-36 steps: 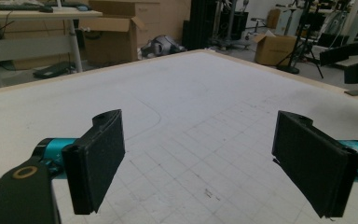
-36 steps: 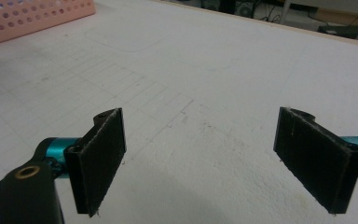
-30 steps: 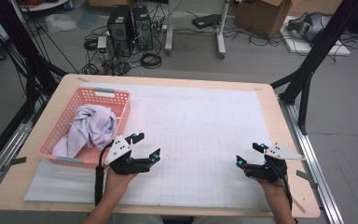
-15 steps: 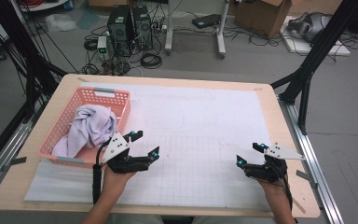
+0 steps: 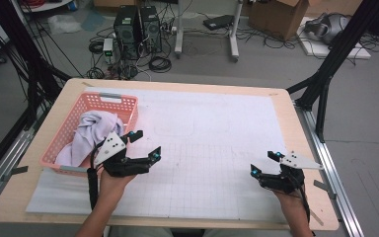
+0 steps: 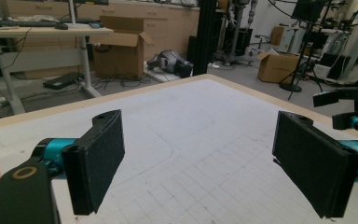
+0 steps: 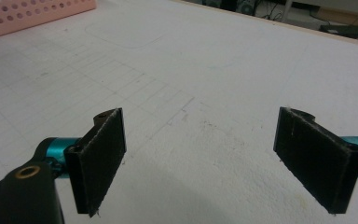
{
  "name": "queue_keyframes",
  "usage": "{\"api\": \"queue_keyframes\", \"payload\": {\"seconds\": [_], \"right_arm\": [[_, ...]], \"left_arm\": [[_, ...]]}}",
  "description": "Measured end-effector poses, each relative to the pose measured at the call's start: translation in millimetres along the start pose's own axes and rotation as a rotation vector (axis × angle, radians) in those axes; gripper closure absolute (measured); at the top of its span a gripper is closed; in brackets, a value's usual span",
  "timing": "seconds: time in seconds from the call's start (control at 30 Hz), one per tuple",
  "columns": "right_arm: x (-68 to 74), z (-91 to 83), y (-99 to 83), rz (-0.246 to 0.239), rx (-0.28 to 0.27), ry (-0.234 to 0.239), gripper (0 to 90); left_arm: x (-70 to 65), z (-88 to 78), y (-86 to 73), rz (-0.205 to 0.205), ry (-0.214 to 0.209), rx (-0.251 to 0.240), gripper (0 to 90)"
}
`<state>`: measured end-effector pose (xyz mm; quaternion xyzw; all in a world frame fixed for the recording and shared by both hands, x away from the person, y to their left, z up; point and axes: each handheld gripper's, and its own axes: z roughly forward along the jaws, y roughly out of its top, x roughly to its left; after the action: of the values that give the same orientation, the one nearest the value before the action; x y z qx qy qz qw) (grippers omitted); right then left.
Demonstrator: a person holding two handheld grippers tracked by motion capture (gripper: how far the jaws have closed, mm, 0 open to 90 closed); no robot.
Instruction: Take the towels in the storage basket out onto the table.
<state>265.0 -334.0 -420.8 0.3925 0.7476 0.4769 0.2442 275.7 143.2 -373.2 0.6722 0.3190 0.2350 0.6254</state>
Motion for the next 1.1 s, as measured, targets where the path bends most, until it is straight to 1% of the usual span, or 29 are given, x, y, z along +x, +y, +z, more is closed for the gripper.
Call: {"api": "queue_keyframes", "payload": {"seconds": [0.07, 0.17, 0.27, 0.37, 0.47, 0.57, 0.67, 0.77, 0.8, 0.87, 0.9, 0.93, 0.97, 1.0, 1.03, 1.1], "right_arm": [[-0.3, 0.0, -0.1, 0.000, 0.001, -0.002, 15.4], [-0.3, -0.2, -0.1, 0.004, 0.004, -0.001, 15.4], [-0.2, -0.1, -0.3, 0.005, 0.006, 0.001, 15.4], [-0.3, 0.3, -0.4, 0.003, 0.009, 0.002, 15.4], [-0.3, 1.0, -0.4, 0.002, 0.010, 0.005, 15.4], [-0.7, 2.6, -0.5, 0.005, 0.013, 0.008, 15.4], [-0.3, 4.7, -0.4, -0.007, 0.016, 0.018, 15.4], [0.3, 7.3, -0.4, -0.014, 0.020, 0.026, 15.4], [-0.1, 8.8, -0.5, -0.014, 0.026, 0.030, 15.4], [-0.9, 9.6, -0.6, -0.016, 0.025, 0.029, 15.4], [-2.0, 10.4, -0.7, -0.015, 0.025, 0.030, 15.4], [-2.4, 10.5, -0.9, -0.011, 0.029, 0.029, 15.4], [-2.4, 10.5, -0.9, -0.011, 0.029, 0.029, 15.4], [-2.5, 11.1, -1.3, -0.007, 0.032, 0.031, 15.4], [-2.7, 11.5, -1.3, -0.013, 0.034, 0.030, 15.4], [-2.1, 11.7, -1.3, -0.012, 0.040, 0.031, 15.4]], "left_arm": [[3.3, -2.2, 3.4, -0.006, 0.001, -0.003, 17.1], [9.7, -6.5, 9.8, 0.002, 0.013, -0.001, 17.2], [20.0, -13.2, 18.2, 0.004, 0.033, -0.013, 17.1], [34.0, -21.4, 28.1, 0.018, 0.071, -0.014, 17.1], [49.9, -30.9, 36.8, 0.015, 0.111, -0.016, 17.1], [68.6, -39.4, 42.7, 0.019, 0.161, 0.005, 16.8], [89.0, -45.3, 43.2, 0.009, 0.225, 0.044, 15.9], [110.2, -47.9, 38.3, -0.011, 0.272, 0.103, 16.0], [116.8, -48.3, 36.3, -0.016, 0.294, 0.122, 16.1], [128.4, -49.4, 31.9, -0.036, 0.327, 0.148, 16.1], [132.0, -49.6, 30.3, -0.042, 0.339, 0.162, 16.1], [137.2, -49.0, 27.5, -0.049, 0.358, 0.188, 16.1], [141.1, -47.8, 25.3, -0.048, 0.371, 0.215, 16.1], [148.2, -43.4, 20.4, -0.047, 0.397, 0.279, 16.1], [148.2, -43.4, 20.4, -0.047, 0.397, 0.279, 16.2], [154.5, -38.3, 15.3, -0.053, 0.428, 0.352, 16.3]]}}
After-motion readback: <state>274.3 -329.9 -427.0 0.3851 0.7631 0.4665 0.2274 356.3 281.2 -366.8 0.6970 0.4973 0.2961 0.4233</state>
